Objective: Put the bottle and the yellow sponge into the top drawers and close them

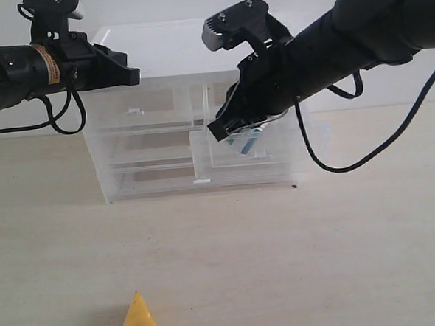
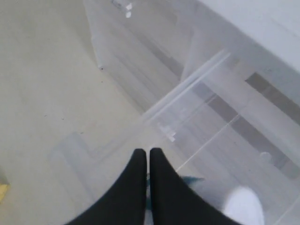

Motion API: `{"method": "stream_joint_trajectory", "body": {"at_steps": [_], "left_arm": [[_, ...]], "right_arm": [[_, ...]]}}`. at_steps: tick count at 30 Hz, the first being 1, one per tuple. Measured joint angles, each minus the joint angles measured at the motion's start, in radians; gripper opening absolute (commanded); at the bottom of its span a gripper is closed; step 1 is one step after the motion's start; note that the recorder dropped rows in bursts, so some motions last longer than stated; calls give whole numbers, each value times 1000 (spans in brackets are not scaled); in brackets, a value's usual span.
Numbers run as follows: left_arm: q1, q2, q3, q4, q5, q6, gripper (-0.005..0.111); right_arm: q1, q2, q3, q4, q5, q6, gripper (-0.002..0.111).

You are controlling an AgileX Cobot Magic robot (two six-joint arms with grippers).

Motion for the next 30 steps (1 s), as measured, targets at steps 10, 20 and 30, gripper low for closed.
{"method": "stream_joint_trajectory", "body": {"at_steps": [10,20,30], "left_arm": [[0,0,0,0,0,0,4],[0,0,0,0,6,0,4],[0,0,-1,0,12,0,4]], "right_arm": [[-67,-109,0,-46,46,60,0],[29,-175,0,-220,419,199,0],[160,-169,0,-615,503,718,0]]}}
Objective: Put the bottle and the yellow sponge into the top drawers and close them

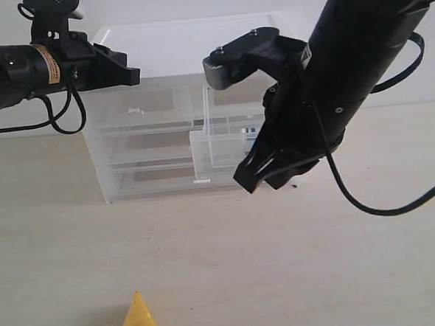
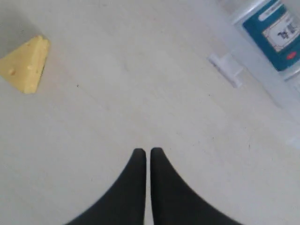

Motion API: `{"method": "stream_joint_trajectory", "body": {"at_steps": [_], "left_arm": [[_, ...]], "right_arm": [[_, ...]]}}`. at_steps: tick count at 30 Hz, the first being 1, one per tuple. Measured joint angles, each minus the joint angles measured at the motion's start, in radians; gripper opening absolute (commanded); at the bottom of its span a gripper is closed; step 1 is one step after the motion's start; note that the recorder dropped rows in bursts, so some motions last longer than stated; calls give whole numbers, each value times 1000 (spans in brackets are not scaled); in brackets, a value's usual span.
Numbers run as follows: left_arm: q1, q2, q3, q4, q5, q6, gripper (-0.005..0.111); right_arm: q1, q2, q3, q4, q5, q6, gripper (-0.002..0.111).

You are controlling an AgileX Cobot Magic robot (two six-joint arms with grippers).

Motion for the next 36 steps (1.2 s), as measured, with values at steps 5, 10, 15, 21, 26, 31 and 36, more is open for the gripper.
{"method": "stream_joint_trajectory", "body": {"at_steps": [5,10,15,21,26,31,36], "left_arm": [[0,0,0,0,0,0,4],[0,0,0,0,0,0,4],[0,0,0,0,2,0,4],[0,0,0,0,2,0,4],[0,0,0,0,2,0,4],[0,0,0,0,2,0,4],[0,0,0,0,2,0,4]], "right_arm": [[0,48,0,-72,-84,115,17],[0,93,0,-80,-157,136,35],[0,111,0,-138,-251,176,35],[0,127,0,-294,-340,270,35],[0,129,0,-333,-428,301,35],[0,129,0,-363,-532,309,35],[-36,129,0,-375,-600,333,35]]}}
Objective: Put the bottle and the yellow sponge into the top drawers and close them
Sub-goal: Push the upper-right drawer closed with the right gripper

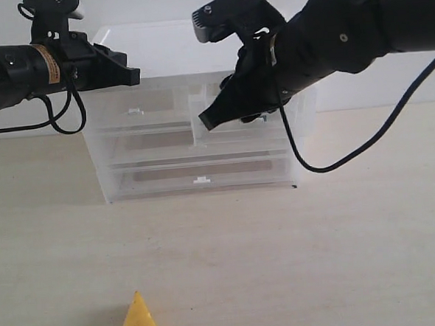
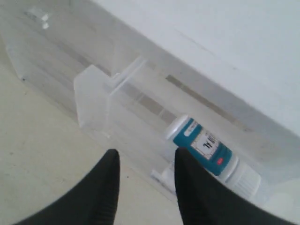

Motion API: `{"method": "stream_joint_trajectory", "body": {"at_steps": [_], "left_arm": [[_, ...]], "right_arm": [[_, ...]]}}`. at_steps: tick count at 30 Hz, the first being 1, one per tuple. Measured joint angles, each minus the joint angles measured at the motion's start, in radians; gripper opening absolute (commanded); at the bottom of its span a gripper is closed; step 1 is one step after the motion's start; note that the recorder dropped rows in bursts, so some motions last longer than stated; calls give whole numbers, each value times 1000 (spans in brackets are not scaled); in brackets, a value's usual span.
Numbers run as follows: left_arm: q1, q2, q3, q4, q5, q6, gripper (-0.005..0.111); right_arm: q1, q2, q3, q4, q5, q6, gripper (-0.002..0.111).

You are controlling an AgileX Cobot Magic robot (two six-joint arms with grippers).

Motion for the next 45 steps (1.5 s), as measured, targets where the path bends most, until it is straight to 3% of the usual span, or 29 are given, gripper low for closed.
{"method": "stream_joint_trajectory", "body": {"at_steps": [8,12,14,16,29,45], "left_arm": [[0,0,0,0,0,0,4],[0,0,0,0,0,0,4],[0,0,0,0,0,0,4],[0,0,0,0,0,0,4],[0,1,0,0,-2,0,4],[0,17,-2,-6,-22,0,4]], "right_arm": [[-23,-8,0,22,24,-1,35],[15,-70,0,42,159,-34,35],[15,-62,0,49,236,-65,24],[15,-26,-10,51,267,-84,-1],[4,222,-269,-17,257,-84,0],[-41,261,-271,0,75,-77,0]]}}
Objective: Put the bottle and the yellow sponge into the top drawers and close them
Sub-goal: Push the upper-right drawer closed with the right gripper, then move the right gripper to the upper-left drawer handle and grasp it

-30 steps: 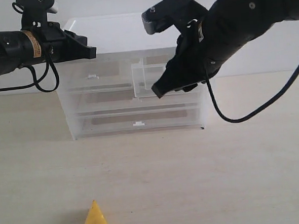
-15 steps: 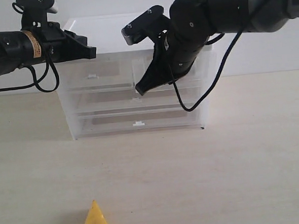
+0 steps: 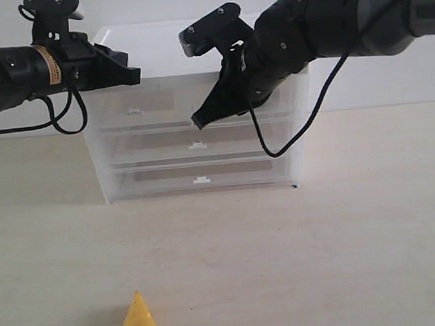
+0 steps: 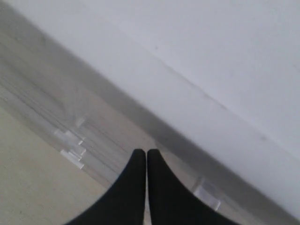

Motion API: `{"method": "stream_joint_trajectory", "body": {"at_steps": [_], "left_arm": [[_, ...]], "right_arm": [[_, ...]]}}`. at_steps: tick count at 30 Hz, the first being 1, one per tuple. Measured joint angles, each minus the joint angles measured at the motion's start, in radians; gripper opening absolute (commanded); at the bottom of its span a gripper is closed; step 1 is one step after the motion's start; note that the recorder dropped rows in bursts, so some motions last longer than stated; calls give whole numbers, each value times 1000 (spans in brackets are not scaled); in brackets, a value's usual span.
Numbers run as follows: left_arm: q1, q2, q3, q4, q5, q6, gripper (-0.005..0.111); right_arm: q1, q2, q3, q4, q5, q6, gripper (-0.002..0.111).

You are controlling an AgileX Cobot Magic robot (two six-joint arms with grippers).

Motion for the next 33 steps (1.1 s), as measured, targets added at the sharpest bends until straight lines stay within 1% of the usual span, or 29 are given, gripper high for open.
{"method": "stream_joint_trajectory", "body": {"at_steps": [5,10,13,16,20,24,25,28,31,33], "left_arm": [[0,-14,0,2,16,-11,4],[-4,-64,19,18,112,-18,4],[-3,-114,57,25,155,-18,4],[-3,-166,92,36,161,-18,4],[-3,-254,143,77,161,-20,4],[-3,-331,194,168,161,-22,4],[-3,-355,207,193,161,-22,4],[-3,-402,221,216,161,-22,4],[-3,-427,223,227,158,-22,4],[-3,-425,223,228,155,-18,4]], "right_arm": [[2,-15,0,-10,42,0,0],[-5,-86,0,-17,156,-66,0],[-9,-140,0,25,222,-119,0],[-9,-187,-2,72,266,-151,0],[-9,-218,-8,103,309,-160,0],[-9,-223,10,150,328,-164,0],[-9,-227,27,174,312,-164,0],[-4,-254,139,303,165,-192,0],[37,-291,286,376,-62,-203,0],[86,-305,396,409,-260,-189,0]]}}
